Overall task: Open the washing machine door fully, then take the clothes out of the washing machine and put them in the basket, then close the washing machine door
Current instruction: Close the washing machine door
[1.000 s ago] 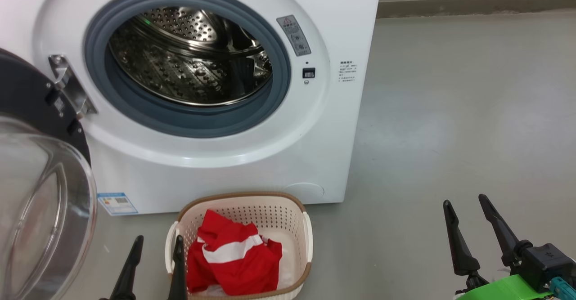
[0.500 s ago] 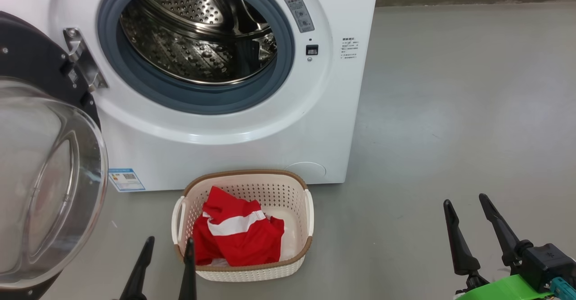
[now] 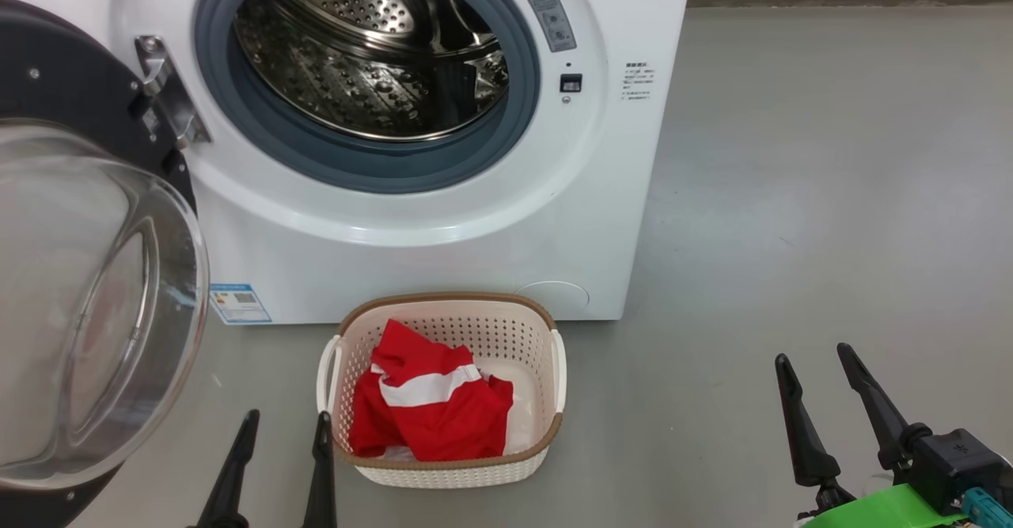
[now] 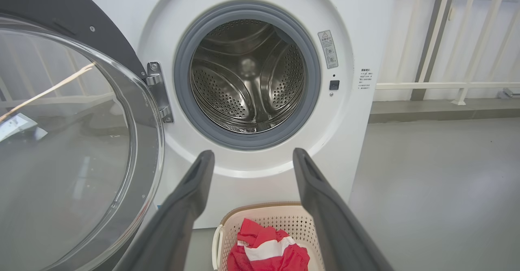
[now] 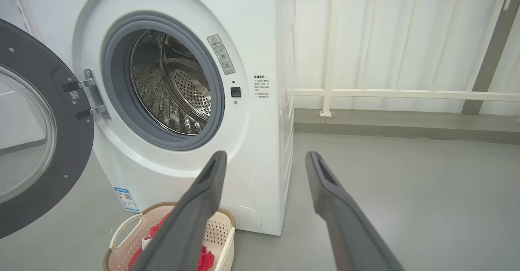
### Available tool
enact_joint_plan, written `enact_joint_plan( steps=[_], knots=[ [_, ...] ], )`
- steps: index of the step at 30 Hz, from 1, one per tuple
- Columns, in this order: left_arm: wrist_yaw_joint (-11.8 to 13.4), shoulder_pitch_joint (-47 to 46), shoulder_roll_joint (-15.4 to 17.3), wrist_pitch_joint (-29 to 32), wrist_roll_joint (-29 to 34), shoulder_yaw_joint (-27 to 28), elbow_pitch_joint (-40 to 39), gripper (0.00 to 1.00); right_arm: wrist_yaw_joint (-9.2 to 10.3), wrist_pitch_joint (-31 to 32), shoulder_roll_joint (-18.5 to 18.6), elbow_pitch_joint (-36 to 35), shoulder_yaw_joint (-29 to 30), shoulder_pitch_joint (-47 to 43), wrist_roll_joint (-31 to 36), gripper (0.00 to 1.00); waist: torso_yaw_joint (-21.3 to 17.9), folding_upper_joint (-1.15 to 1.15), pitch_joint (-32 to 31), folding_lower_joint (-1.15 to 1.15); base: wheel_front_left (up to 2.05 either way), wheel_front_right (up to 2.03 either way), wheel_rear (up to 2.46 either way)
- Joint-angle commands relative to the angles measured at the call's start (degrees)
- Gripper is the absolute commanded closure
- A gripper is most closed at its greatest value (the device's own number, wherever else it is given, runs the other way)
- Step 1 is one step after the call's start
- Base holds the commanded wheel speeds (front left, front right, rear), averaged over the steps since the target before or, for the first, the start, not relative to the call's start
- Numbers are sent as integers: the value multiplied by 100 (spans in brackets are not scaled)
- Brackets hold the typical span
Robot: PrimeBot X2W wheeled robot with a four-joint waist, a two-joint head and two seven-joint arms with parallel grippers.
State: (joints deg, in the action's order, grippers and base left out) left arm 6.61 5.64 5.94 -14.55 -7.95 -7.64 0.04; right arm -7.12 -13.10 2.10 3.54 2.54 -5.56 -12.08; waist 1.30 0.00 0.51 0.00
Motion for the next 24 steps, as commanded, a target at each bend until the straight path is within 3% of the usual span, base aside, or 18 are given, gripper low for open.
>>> enact_joint_plan(
  steps=[1, 11, 24],
  knots=[
    [57, -209, 36, -39, 35, 205, -194, 0, -36, -46, 77, -125, -171, 250, 36, 0, 42, 0, 2, 0, 0, 0, 0],
    [207, -155, 68, -13, 85, 228, -332, 0, -36, -70, 77, -116, -284, 322, 33, 0, 507, 0, -9, 0, 0, 0, 0],
    [411, -51, 122, 212, 173, 229, -630, 0, -36, -95, 77, -36, -425, 342, 72, 0, 1435, 0, -110, 0, 0, 0, 0]
  ],
)
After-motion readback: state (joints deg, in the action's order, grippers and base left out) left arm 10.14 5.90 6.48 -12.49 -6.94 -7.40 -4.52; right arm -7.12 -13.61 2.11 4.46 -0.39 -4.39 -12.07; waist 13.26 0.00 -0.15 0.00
